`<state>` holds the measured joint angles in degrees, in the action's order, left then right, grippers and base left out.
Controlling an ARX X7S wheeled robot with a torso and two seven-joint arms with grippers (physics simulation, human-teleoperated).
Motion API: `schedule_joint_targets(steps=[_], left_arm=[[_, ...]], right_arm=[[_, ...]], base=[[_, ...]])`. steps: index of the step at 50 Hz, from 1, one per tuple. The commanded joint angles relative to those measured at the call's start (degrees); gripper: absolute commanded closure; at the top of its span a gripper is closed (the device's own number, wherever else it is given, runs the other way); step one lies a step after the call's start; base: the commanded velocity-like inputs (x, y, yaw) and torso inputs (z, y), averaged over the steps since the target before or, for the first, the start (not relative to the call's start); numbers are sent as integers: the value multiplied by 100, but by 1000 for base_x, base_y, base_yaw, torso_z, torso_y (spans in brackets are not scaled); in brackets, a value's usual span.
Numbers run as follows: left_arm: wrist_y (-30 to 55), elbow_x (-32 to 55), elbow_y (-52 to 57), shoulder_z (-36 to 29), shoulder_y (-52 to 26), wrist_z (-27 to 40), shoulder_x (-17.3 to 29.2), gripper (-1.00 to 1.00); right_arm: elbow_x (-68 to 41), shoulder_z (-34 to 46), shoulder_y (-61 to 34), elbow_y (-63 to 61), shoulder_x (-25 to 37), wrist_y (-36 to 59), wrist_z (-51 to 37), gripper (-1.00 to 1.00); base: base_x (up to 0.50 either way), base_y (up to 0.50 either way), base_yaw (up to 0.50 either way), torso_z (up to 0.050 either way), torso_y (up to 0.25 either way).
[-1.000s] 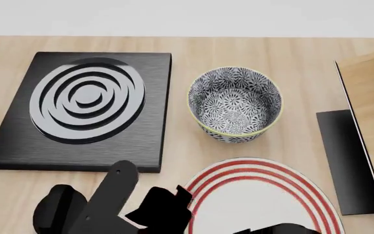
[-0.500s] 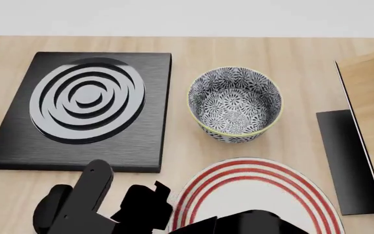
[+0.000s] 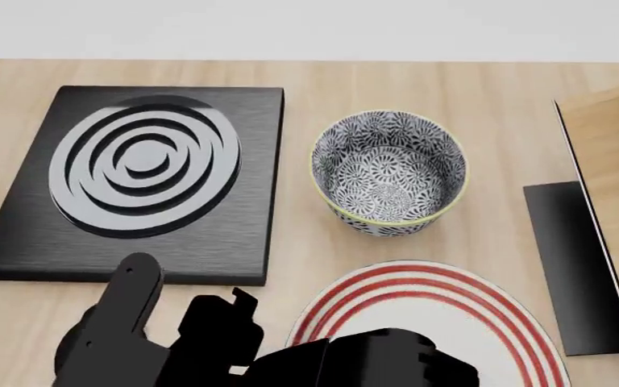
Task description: Pick up the cream cheese and put it in the bowl.
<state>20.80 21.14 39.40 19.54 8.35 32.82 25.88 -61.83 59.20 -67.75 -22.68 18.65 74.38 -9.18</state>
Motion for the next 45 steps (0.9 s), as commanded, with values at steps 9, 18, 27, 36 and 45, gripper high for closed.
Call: schedule_joint_targets(steps=[9, 18, 27, 36, 45], left_arm=[[11, 23, 33, 15, 12, 37, 10, -100], [-17, 9, 10, -2, 16, 38, 8, -100], [-2, 21, 30, 2, 8, 59, 17, -100], [9, 17, 32, -8, -6, 80, 28, -100], [-17, 21, 19, -12, -4, 80, 27, -100]], right_arm=[[435, 365, -88, 450, -75, -534, 521, -100], [628, 538, -72, 685, -154, -766, 722, -100], [748, 694, -54, 839, -240, -902, 856, -100], [853, 798, -14, 1071, -343, -1065, 986, -100], [897, 895, 37, 1175, -504, -1179, 1063, -100]], base=[[0, 0, 0, 0, 0], [0, 0, 0, 0, 0], [0, 0, 0, 0, 0], [0, 0, 0, 0, 0], [0, 0, 0, 0, 0]])
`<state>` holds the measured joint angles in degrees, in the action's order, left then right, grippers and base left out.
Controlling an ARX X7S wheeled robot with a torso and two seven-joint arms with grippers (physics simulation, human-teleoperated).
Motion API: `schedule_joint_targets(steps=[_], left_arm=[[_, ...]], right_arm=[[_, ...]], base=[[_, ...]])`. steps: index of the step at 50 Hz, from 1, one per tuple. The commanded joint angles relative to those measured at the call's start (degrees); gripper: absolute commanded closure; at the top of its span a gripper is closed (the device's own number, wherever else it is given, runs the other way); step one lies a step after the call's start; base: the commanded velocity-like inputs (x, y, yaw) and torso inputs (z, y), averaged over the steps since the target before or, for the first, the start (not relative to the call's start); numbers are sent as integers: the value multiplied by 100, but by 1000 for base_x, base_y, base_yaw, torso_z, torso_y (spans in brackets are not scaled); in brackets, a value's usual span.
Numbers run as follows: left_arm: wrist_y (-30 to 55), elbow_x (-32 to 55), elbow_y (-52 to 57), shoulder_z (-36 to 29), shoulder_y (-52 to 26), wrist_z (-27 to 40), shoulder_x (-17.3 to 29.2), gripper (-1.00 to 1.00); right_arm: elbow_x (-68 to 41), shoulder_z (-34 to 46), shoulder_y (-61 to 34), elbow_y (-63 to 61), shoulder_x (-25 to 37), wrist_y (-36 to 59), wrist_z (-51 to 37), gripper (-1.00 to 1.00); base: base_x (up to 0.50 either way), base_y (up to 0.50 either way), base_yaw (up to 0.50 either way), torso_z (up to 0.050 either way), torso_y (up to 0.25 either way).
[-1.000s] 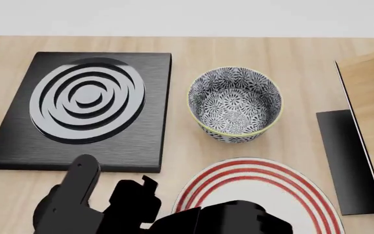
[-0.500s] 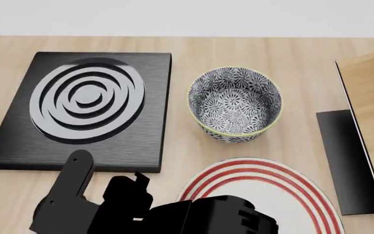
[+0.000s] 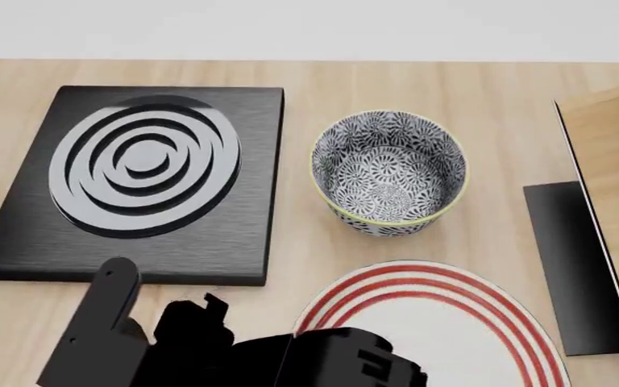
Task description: Pick up the cream cheese and put it in the bowl.
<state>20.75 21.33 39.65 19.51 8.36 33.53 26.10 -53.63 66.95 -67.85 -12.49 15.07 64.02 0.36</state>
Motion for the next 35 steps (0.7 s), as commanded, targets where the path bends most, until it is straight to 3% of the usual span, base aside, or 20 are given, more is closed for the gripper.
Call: schedule_joint_targets(steps=[1, 35], left_arm=[[-2, 3, -15, -17, -14, 6, 13, -100], [-46, -1, -15, -20, 5, 48, 16, -100]], right_arm=[[73, 124, 54, 157, -161, -146, 106, -100], [323, 441, 176, 600, -235, -538, 424, -100]], base=[[0, 0, 0, 0, 0], [0, 0, 0, 0, 0]])
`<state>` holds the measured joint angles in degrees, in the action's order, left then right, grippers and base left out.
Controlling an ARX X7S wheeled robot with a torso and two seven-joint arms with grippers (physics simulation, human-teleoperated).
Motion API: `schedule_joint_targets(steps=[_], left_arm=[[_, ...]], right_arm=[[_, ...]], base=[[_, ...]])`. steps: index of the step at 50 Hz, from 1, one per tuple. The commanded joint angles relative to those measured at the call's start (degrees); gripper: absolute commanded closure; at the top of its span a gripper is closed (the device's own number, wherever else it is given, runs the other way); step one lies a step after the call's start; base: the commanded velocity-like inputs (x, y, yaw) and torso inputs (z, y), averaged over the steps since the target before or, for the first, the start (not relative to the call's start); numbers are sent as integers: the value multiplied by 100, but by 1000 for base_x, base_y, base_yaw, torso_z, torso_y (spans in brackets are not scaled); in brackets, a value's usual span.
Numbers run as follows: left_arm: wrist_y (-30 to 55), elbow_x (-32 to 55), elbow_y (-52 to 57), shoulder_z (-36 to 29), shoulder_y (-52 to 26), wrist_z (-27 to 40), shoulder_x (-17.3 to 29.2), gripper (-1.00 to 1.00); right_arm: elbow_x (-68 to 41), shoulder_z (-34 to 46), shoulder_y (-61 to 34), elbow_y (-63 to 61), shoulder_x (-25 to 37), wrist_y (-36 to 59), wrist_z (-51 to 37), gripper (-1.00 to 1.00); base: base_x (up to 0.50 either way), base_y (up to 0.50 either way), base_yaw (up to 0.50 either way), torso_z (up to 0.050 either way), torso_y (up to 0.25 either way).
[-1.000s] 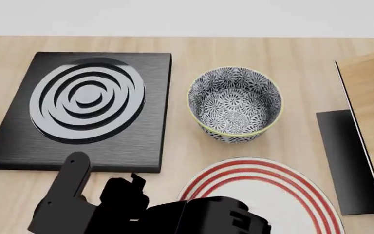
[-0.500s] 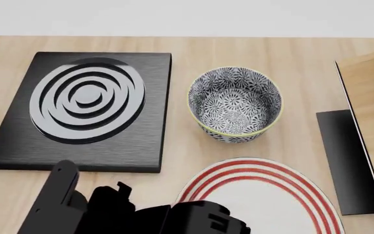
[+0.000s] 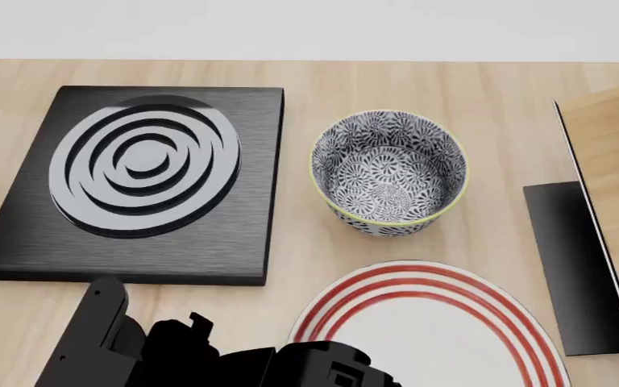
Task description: Pick up the cream cheese and put it in the bowl.
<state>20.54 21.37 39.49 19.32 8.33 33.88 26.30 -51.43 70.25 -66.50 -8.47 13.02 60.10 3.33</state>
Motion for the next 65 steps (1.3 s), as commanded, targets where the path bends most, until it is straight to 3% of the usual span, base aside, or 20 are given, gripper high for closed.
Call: schedule_joint_targets(steps=[1, 65], left_arm=[[-16, -2, 6, 0, 5, 17, 0, -100], [-138, 6, 10, 13, 48, 70, 3, -100]], right_arm=[[120, 128, 47, 222, -32, -163, 142, -100], [517, 611, 57, 1139, -290, -632, 663, -100]], base=[[0, 0, 0, 0, 0], [0, 0, 0, 0, 0]])
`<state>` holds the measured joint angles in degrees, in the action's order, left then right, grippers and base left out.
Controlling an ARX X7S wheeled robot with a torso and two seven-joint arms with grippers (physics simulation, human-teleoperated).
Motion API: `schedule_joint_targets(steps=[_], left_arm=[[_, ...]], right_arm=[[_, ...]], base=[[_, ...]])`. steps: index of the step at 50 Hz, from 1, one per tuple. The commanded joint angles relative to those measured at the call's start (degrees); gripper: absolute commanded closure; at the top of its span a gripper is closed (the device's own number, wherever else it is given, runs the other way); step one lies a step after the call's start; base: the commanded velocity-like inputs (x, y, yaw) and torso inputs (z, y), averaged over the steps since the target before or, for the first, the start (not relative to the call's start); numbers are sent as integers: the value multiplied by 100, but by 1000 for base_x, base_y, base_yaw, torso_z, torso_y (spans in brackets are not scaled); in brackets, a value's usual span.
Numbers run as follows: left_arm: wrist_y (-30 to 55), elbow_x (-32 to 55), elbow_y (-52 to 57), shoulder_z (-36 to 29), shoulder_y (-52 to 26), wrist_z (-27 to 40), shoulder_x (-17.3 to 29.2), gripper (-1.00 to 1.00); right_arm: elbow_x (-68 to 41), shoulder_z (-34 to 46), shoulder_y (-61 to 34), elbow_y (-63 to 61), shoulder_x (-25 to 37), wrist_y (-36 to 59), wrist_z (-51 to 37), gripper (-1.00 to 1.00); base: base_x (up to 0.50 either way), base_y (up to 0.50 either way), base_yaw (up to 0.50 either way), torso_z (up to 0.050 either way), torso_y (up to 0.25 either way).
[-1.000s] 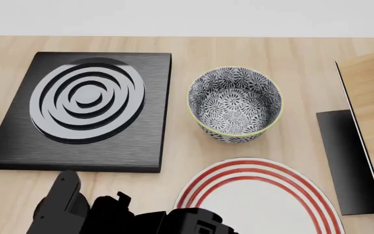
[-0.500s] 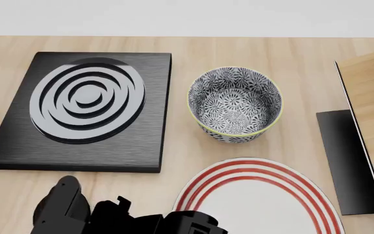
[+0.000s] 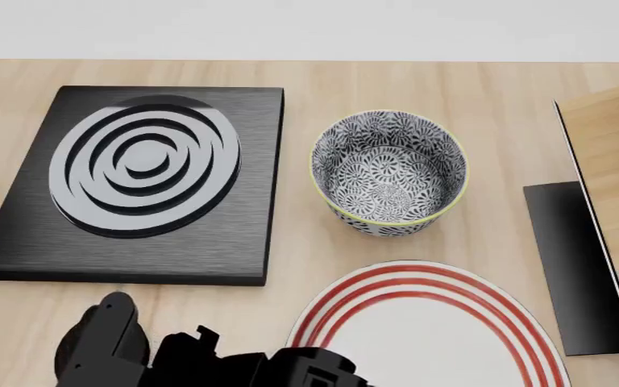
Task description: Pick up the cream cheese and put it in the bowl.
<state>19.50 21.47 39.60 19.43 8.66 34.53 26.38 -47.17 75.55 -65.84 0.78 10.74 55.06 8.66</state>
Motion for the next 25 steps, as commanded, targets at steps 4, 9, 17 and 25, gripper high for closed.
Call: schedule_joint_targets(steps=[4, 9, 17, 25], left_arm=[[-59, -11, -11, -2, 20, 2, -9, -100], [-62, -9, -2, 2, 17, 14, -9, -100], [-71, -22, -11, -10, 14, 26, -6, -100], [-69, -30, -24, -14, 0, 46, -3, -100]], right_arm=[[117, 100, -5, 284, -71, -175, 170, -100], [136, 132, 17, 341, -105, -218, 207, -100], [154, 163, 40, 433, -151, -284, 269, -100], [123, 166, 54, 343, -119, -322, 307, 100]], base=[[0, 0, 0, 0, 0], [0, 0, 0, 0, 0], [0, 0, 0, 0, 0], [0, 0, 0, 0, 0]])
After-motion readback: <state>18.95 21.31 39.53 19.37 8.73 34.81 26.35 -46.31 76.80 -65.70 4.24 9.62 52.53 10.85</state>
